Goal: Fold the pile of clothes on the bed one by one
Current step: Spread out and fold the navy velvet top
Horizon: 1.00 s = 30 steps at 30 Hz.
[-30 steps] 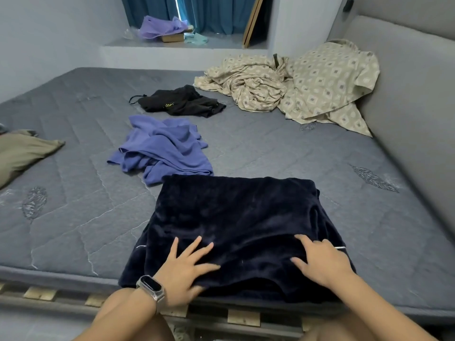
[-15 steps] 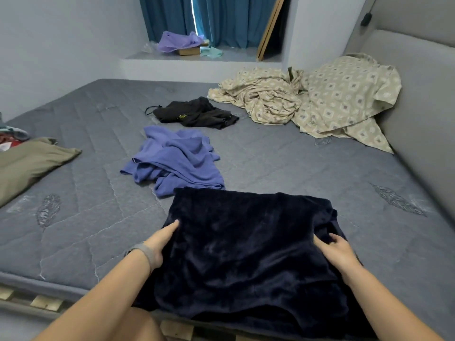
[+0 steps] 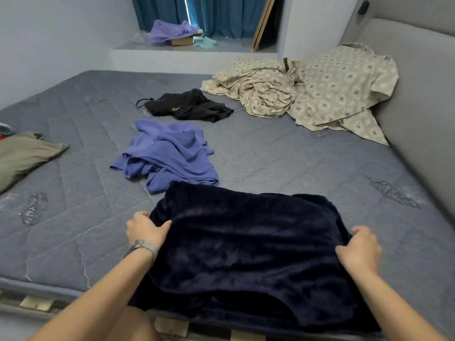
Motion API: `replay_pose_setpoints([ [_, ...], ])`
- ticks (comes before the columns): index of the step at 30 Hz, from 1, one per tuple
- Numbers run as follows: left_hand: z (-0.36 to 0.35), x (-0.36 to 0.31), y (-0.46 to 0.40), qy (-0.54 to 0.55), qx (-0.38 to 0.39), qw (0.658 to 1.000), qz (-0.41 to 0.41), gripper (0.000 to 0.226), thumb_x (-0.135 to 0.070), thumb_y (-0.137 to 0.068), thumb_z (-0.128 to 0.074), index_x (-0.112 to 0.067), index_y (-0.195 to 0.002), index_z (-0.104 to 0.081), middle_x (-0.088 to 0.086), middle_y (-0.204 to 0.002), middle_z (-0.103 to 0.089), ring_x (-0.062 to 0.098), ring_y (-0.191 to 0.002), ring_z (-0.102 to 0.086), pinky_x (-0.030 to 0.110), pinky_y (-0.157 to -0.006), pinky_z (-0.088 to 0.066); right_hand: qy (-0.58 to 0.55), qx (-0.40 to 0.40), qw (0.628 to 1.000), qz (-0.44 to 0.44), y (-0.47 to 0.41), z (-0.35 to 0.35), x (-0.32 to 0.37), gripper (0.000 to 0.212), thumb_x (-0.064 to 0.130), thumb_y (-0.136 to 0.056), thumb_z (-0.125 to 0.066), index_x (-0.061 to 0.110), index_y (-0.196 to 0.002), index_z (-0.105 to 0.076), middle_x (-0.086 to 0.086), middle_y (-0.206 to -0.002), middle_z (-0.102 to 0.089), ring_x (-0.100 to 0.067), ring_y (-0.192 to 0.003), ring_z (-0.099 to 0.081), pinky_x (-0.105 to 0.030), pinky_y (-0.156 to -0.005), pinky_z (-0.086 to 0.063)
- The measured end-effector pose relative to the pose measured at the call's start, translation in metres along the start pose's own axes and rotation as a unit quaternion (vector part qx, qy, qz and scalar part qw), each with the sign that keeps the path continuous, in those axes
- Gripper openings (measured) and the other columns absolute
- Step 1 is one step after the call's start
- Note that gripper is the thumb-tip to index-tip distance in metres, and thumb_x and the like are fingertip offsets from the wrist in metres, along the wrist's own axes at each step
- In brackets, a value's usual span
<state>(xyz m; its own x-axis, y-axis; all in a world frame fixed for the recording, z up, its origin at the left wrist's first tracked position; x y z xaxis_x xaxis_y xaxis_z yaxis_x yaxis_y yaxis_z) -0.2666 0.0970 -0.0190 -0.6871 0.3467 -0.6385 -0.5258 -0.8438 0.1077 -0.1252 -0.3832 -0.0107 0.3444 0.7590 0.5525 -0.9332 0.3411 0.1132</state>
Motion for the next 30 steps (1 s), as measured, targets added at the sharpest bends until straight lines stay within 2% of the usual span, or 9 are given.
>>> replay_pose_setpoints([
  [3,0.008,-0.056,0.042,-0.119,-0.117,0.939,-0.302,0.067,-0.038,-0.078,-0.067,-0.010,-0.135,-0.046,0.018,-0.131,-0.046,0.038,-0.121,-0.044,0.051,-0.098,-0.039,0.034,-0.098,0.971,0.214,0.031,0.008,0.057,0.070,0.001,-0.067,-0.067,0.014,-0.133,-0.048,-0.012,-0.141,-0.042,-0.035,-0.132,-0.033,-0.048,-0.109,-0.026],
  [5,-0.015,-0.066,0.066,-0.212,-0.034,0.893,-0.396,0.073,-0.062,-0.083,-0.045,-0.027,-0.146,-0.034,0.011,-0.149,-0.033,0.032,-0.139,-0.030,0.056,-0.110,-0.023,0.067,-0.047,0.953,0.293,0.048,-0.008,0.075,0.068,0.025,-0.082,-0.063,0.024,-0.145,-0.036,-0.006,-0.154,-0.030,-0.027,-0.145,-0.018,-0.046,-0.116,-0.012],
  [8,-0.054,-0.020,0.063,-0.351,0.167,0.867,-0.311,0.096,-0.092,-0.062,0.000,-0.048,-0.147,0.008,-0.004,-0.161,0.011,0.023,-0.148,0.008,0.064,-0.112,-0.003,0.193,0.089,0.925,0.315,0.053,-0.056,0.052,0.084,0.081,-0.080,-0.013,0.040,-0.151,0.002,0.004,-0.162,0.004,-0.018,-0.148,0.012,-0.046,-0.120,-0.002],
  [10,-0.058,0.000,0.059,-0.371,0.189,0.861,-0.293,0.101,-0.096,-0.051,0.005,-0.049,-0.138,0.026,-0.005,-0.155,0.028,0.020,-0.144,0.022,0.067,-0.110,-0.002,0.228,0.091,0.910,0.335,0.051,-0.068,0.033,0.092,0.088,-0.068,0.009,0.041,-0.147,0.013,0.006,-0.159,0.014,-0.017,-0.146,0.020,-0.046,-0.120,-0.001],
  [18,-0.050,0.003,0.072,-0.442,0.232,0.835,-0.233,0.127,-0.103,-0.043,-0.021,-0.036,-0.135,0.036,0.010,-0.153,0.033,0.031,-0.144,0.024,0.069,-0.107,0.004,0.258,0.071,0.896,0.355,0.058,-0.071,0.010,0.096,0.087,-0.078,-0.014,0.025,-0.149,-0.034,-0.005,-0.158,-0.019,-0.027,-0.147,-0.011,-0.056,-0.113,-0.025],
  [21,-0.047,-0.022,0.102,-0.337,0.176,0.901,-0.209,0.105,-0.067,-0.073,-0.056,-0.022,-0.153,-0.003,0.013,-0.159,0.000,0.033,-0.147,0.003,0.058,-0.113,-0.007,0.221,0.044,0.900,0.373,0.060,-0.055,0.047,0.095,0.086,-0.077,-0.021,0.019,-0.138,-0.049,-0.008,-0.153,-0.033,-0.027,-0.147,-0.011,-0.051,-0.118,-0.001],
  [23,-0.028,-0.036,0.137,-0.078,0.053,0.967,-0.236,0.045,-0.044,-0.075,-0.062,-0.033,-0.118,-0.053,-0.007,-0.130,-0.053,0.017,-0.125,-0.047,0.035,-0.099,-0.041,0.145,0.006,0.906,0.398,0.060,-0.041,0.087,0.073,0.074,-0.080,-0.040,0.016,-0.120,-0.058,-0.006,-0.137,-0.047,-0.029,-0.142,-0.024,-0.047,-0.118,-0.002],
  [26,-0.038,-0.013,0.176,0.102,0.160,0.982,-0.016,0.023,-0.050,-0.076,-0.070,-0.028,-0.069,-0.066,-0.014,-0.066,-0.067,0.009,-0.067,-0.065,0.033,-0.064,-0.055,0.082,0.085,0.901,0.418,0.046,-0.053,0.149,0.059,0.052,-0.083,-0.063,0.015,-0.126,-0.049,-0.002,-0.128,-0.051,-0.025,-0.131,-0.040,-0.039,-0.112,-0.031],
  [30,-0.085,0.023,0.219,0.280,0.440,0.771,0.365,0.085,-0.075,-0.058,-0.069,-0.001,-0.100,-0.068,0.010,-0.085,-0.075,0.022,-0.080,-0.073,0.034,-0.066,-0.058,0.137,0.300,0.867,0.375,0.018,-0.106,0.206,0.093,0.056,-0.074,-0.073,0.013,-0.146,-0.032,-0.006,-0.149,-0.038,-0.023,-0.137,-0.035,-0.036,-0.111,-0.031],
])
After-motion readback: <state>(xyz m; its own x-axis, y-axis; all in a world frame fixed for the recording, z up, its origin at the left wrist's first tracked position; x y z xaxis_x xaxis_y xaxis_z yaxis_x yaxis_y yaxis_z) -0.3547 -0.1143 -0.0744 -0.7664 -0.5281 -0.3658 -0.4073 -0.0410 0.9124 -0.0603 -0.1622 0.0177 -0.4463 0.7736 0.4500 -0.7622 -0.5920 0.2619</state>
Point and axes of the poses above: each hand's wrist, its own y-axis away from the middle knuckle, its own z-axis out of the back of the hand, x = y × z, the point moved 7 cm from there along -y, towards the middle knuckle
